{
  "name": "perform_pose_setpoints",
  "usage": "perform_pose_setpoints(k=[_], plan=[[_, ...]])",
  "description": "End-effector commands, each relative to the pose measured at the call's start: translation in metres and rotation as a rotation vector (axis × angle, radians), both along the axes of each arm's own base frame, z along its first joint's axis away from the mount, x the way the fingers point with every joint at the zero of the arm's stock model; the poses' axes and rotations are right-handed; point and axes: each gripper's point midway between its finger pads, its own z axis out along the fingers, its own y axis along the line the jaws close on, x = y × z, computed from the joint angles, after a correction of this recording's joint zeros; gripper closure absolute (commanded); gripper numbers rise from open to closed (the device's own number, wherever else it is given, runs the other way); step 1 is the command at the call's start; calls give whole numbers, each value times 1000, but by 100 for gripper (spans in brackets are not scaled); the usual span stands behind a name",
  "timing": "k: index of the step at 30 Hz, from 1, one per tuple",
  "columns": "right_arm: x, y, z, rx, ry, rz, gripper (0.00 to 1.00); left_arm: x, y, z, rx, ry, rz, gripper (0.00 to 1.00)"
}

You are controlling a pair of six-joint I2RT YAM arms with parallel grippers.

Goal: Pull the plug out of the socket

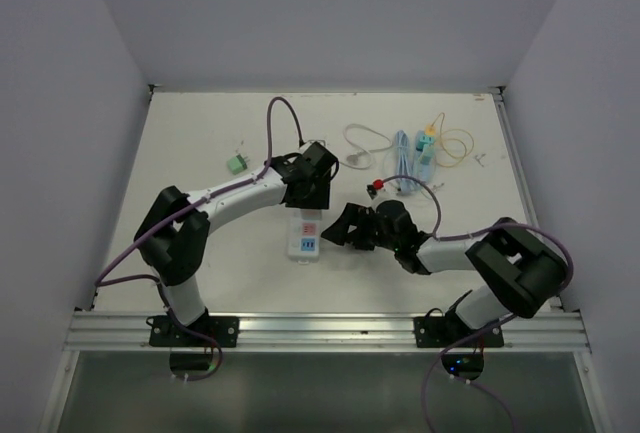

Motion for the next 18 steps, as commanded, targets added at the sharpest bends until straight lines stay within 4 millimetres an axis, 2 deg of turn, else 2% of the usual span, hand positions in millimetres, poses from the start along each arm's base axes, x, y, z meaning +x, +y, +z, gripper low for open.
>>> perform_pose_setpoints(k=[1,12,18], plan=[[10,21,19,115,-18,14,12,4,-25,32,-124,-37,-9,100],[4,37,-5,189,81,52,18,12,-30,73,-234,-121,35,100],[2,39,-7,205,89,63,20,18,-27,89,-281,-159,75,100]])
